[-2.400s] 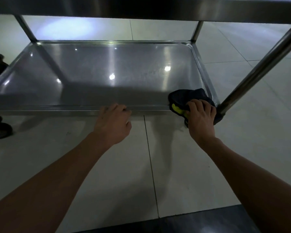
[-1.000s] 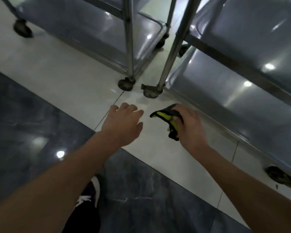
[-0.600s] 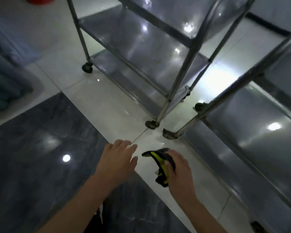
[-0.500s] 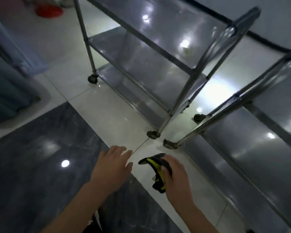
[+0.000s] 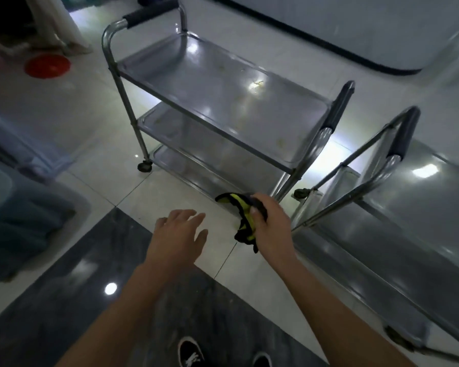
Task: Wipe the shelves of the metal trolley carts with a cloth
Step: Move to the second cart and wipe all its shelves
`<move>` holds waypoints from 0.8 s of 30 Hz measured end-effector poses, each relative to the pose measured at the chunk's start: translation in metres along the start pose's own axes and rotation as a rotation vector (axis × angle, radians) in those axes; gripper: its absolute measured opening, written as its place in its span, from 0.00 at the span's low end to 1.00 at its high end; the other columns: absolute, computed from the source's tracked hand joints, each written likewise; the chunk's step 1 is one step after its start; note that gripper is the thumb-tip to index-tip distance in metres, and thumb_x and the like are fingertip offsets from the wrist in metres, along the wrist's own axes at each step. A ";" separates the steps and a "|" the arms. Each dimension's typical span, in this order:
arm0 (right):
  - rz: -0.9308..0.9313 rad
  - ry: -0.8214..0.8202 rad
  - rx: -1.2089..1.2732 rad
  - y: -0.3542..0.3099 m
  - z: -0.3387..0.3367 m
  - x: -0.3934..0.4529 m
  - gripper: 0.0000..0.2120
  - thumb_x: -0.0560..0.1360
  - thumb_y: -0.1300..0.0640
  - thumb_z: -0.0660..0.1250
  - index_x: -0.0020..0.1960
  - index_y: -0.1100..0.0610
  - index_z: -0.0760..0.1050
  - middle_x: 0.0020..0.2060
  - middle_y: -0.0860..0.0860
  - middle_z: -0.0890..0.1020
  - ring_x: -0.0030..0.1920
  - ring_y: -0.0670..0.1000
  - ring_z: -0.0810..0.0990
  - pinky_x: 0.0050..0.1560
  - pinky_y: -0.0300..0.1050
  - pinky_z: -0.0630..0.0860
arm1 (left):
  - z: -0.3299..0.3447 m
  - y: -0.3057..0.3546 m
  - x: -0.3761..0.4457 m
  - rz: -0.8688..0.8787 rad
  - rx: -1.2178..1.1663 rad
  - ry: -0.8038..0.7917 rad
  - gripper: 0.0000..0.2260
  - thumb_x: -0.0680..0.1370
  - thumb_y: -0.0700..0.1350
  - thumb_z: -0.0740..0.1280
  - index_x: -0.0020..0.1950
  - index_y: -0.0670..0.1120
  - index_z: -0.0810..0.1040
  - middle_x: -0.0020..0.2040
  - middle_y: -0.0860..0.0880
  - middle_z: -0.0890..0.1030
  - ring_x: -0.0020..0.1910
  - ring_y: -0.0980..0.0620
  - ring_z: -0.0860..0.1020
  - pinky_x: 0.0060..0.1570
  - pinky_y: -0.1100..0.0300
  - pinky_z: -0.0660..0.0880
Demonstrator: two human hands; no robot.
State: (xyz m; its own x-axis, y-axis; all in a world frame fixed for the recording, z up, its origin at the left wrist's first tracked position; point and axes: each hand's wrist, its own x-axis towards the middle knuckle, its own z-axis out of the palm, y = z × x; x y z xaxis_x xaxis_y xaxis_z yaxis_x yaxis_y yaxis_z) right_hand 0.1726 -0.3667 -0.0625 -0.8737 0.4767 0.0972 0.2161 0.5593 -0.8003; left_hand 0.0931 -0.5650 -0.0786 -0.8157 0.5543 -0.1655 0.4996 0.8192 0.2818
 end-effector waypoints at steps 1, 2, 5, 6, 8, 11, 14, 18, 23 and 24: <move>0.005 0.017 0.006 -0.005 -0.004 0.007 0.13 0.80 0.65 0.62 0.58 0.51 0.77 0.52 0.45 0.78 0.51 0.41 0.74 0.53 0.23 0.65 | -0.010 0.002 0.008 0.015 0.002 0.001 0.22 0.83 0.58 0.56 0.77 0.57 0.66 0.75 0.55 0.70 0.74 0.51 0.65 0.69 0.50 0.62; 0.006 0.028 0.010 -0.009 -0.009 0.015 0.12 0.80 0.65 0.62 0.59 0.52 0.77 0.53 0.46 0.78 0.53 0.42 0.74 0.54 0.24 0.66 | -0.018 0.005 0.016 0.029 0.005 0.006 0.22 0.83 0.58 0.56 0.77 0.56 0.66 0.74 0.54 0.70 0.73 0.51 0.65 0.69 0.50 0.63; 0.038 0.061 0.022 -0.009 -0.021 0.041 0.13 0.81 0.64 0.62 0.61 0.53 0.77 0.53 0.46 0.79 0.54 0.44 0.75 0.55 0.28 0.68 | -0.038 0.012 0.045 0.074 0.018 0.011 0.22 0.83 0.58 0.57 0.76 0.55 0.68 0.73 0.53 0.71 0.73 0.51 0.66 0.67 0.50 0.64; 0.050 0.081 0.021 -0.008 -0.024 0.051 0.13 0.81 0.64 0.62 0.61 0.53 0.77 0.53 0.45 0.78 0.54 0.44 0.75 0.54 0.27 0.67 | -0.043 0.014 0.055 0.088 0.030 0.010 0.22 0.83 0.58 0.57 0.76 0.55 0.69 0.73 0.53 0.72 0.72 0.50 0.67 0.67 0.50 0.65; 0.070 0.127 0.024 -0.006 -0.030 0.072 0.13 0.81 0.64 0.62 0.62 0.53 0.77 0.52 0.45 0.78 0.53 0.43 0.75 0.53 0.24 0.66 | -0.054 0.018 0.079 0.117 0.058 0.008 0.21 0.82 0.58 0.58 0.74 0.55 0.70 0.71 0.53 0.73 0.71 0.49 0.68 0.66 0.49 0.66; 0.093 0.189 0.046 0.004 -0.034 0.110 0.12 0.80 0.65 0.63 0.61 0.55 0.78 0.51 0.45 0.78 0.51 0.41 0.73 0.51 0.20 0.64 | -0.065 0.025 0.125 0.154 0.075 0.001 0.20 0.82 0.56 0.60 0.72 0.53 0.73 0.70 0.52 0.75 0.69 0.48 0.71 0.64 0.47 0.69; 0.151 0.213 0.064 0.016 -0.033 0.146 0.12 0.81 0.63 0.63 0.62 0.55 0.77 0.53 0.45 0.79 0.53 0.42 0.74 0.52 0.20 0.63 | -0.070 0.033 0.168 0.173 0.085 -0.017 0.19 0.81 0.55 0.61 0.72 0.53 0.74 0.69 0.52 0.76 0.67 0.47 0.72 0.62 0.47 0.70; 0.199 0.199 0.088 0.027 -0.032 0.183 0.12 0.82 0.63 0.62 0.63 0.55 0.77 0.57 0.48 0.79 0.57 0.46 0.75 0.56 0.23 0.64 | -0.072 0.045 0.216 0.225 0.094 -0.056 0.20 0.81 0.54 0.62 0.72 0.52 0.73 0.69 0.51 0.76 0.68 0.46 0.71 0.64 0.48 0.70; 0.269 0.247 0.097 0.041 -0.032 0.215 0.13 0.81 0.63 0.62 0.64 0.56 0.77 0.57 0.50 0.80 0.57 0.47 0.76 0.57 0.32 0.68 | -0.068 0.053 0.268 0.281 0.102 -0.115 0.20 0.81 0.53 0.62 0.73 0.51 0.73 0.69 0.49 0.75 0.68 0.44 0.71 0.65 0.46 0.67; 0.288 0.264 0.097 0.046 -0.031 0.221 0.13 0.81 0.64 0.62 0.63 0.56 0.77 0.57 0.50 0.80 0.57 0.47 0.76 0.58 0.35 0.70 | -0.067 0.053 0.279 0.297 0.101 -0.118 0.20 0.81 0.53 0.63 0.72 0.50 0.74 0.69 0.49 0.76 0.68 0.44 0.71 0.64 0.46 0.67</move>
State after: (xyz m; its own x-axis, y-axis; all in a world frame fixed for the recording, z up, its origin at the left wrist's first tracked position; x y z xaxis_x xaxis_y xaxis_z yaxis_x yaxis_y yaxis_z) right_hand 0.0027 -0.2148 -0.0592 -0.6383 0.7697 -0.0010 0.3830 0.3166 -0.8678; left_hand -0.1273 -0.3766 -0.0467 -0.5935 0.7794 -0.2006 0.7417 0.6265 0.2397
